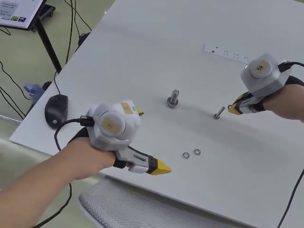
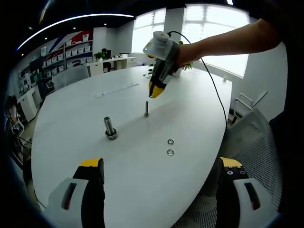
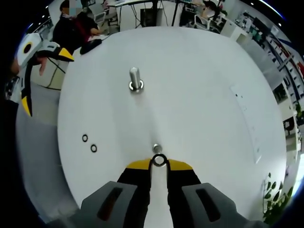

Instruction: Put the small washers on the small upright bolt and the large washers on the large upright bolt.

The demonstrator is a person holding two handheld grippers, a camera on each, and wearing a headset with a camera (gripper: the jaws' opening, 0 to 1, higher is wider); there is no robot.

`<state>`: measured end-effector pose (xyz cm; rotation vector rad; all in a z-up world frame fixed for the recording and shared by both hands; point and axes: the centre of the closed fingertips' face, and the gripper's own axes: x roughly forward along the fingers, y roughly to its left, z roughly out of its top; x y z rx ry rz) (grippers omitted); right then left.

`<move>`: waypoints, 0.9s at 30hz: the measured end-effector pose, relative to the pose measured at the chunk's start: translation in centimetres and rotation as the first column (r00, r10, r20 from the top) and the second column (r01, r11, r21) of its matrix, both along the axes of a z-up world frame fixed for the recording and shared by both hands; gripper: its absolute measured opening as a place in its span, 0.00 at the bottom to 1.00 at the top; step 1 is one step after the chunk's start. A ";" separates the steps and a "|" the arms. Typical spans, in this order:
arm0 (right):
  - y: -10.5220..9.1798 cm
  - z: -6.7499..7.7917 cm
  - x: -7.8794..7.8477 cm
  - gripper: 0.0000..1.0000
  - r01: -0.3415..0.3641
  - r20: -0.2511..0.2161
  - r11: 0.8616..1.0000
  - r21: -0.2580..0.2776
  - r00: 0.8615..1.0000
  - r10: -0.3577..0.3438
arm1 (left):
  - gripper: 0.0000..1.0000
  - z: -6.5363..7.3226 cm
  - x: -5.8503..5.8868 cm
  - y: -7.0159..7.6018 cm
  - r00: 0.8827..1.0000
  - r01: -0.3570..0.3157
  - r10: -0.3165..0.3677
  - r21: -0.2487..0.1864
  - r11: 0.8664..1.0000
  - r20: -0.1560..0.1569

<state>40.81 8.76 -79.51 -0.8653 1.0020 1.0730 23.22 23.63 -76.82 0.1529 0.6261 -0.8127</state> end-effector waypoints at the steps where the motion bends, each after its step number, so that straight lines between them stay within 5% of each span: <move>1: 0.1 0.0 0.1 0.12 -0.003 0.000 1.000 -0.002 1.000 0.003 | 1.00 0.0 0.0 0.0 1.000 0.000 0.000 -0.001 1.000 0.000; 27: 1.0 -1.8 0.6 0.12 -0.014 -0.038 1.000 -0.019 0.999 0.013 | 0.94 -0.7 0.0 0.4 1.000 0.005 -0.005 0.020 1.000 -0.020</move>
